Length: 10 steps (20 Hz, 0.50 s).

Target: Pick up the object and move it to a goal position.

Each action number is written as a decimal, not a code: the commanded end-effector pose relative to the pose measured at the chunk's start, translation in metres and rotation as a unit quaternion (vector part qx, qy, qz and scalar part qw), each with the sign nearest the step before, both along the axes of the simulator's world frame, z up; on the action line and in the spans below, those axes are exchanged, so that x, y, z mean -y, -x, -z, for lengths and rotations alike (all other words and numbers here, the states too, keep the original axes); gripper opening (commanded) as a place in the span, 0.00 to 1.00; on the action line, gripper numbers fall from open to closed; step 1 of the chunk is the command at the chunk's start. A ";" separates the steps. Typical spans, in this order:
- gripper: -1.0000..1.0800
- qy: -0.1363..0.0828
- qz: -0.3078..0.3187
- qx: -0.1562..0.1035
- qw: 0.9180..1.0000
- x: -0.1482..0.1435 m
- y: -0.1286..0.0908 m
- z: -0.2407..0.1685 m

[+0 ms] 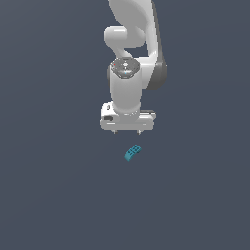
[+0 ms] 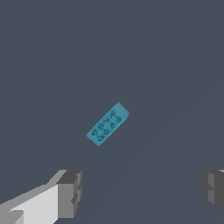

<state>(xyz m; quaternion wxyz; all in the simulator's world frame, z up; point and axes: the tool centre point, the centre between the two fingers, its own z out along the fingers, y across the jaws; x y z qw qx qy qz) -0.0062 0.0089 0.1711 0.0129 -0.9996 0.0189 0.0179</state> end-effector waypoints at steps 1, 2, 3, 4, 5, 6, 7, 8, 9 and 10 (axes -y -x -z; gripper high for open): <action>0.96 0.000 0.000 0.000 1.000 0.000 0.000 0.000; 0.96 0.000 0.000 0.000 1.000 0.000 0.000 0.000; 0.96 0.001 -0.001 -0.002 1.000 0.001 0.001 0.001; 0.96 0.003 -0.001 -0.004 1.000 0.003 0.002 0.002; 0.96 0.005 -0.002 -0.007 1.000 0.006 0.003 0.003; 0.96 0.007 -0.004 -0.010 1.000 0.009 0.005 0.005; 0.96 0.010 -0.006 -0.014 1.000 0.012 0.007 0.006; 0.96 0.011 -0.008 -0.017 1.000 0.014 0.008 0.007; 0.96 0.013 -0.010 -0.018 1.000 0.016 0.009 0.007; 0.96 0.013 -0.011 -0.019 1.000 0.016 0.010 0.008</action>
